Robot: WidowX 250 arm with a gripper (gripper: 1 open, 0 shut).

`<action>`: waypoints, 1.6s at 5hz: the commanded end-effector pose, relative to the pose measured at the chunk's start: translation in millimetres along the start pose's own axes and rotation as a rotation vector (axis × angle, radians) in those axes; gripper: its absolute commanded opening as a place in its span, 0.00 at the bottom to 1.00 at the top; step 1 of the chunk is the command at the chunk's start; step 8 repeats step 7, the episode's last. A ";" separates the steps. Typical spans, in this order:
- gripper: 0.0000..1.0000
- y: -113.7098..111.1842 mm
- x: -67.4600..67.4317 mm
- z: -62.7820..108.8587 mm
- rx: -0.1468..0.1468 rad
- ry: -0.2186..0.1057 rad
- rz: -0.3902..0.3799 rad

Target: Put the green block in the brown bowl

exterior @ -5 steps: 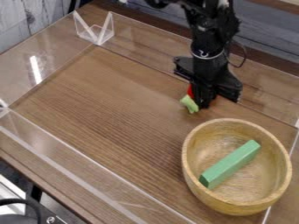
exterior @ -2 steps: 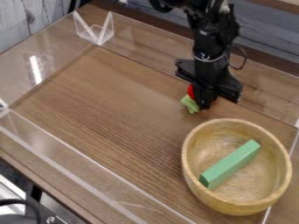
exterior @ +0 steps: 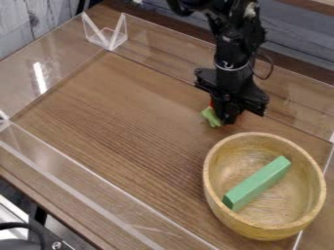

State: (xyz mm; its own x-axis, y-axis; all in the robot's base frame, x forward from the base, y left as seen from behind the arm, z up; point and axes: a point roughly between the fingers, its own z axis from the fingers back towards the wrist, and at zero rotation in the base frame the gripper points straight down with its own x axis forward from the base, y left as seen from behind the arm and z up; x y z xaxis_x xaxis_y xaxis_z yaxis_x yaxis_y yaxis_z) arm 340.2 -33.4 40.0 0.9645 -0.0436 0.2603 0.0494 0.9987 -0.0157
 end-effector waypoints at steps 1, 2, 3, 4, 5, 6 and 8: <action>0.00 4.6 15.9 11.2 0.002 -0.058 0.017; 1.00 5.7 17.2 11.2 0.002 -0.057 0.024; 1.00 6.7 18.3 12.5 0.003 -0.055 0.032; 1.00 8.9 23.0 29.3 -0.008 -0.074 0.048; 1.00 10.7 29.9 56.1 -0.028 -0.106 0.065; 1.00 12.1 36.4 91.4 -0.058 -0.141 0.081; 1.00 13.7 37.9 122.8 -0.074 -0.174 0.089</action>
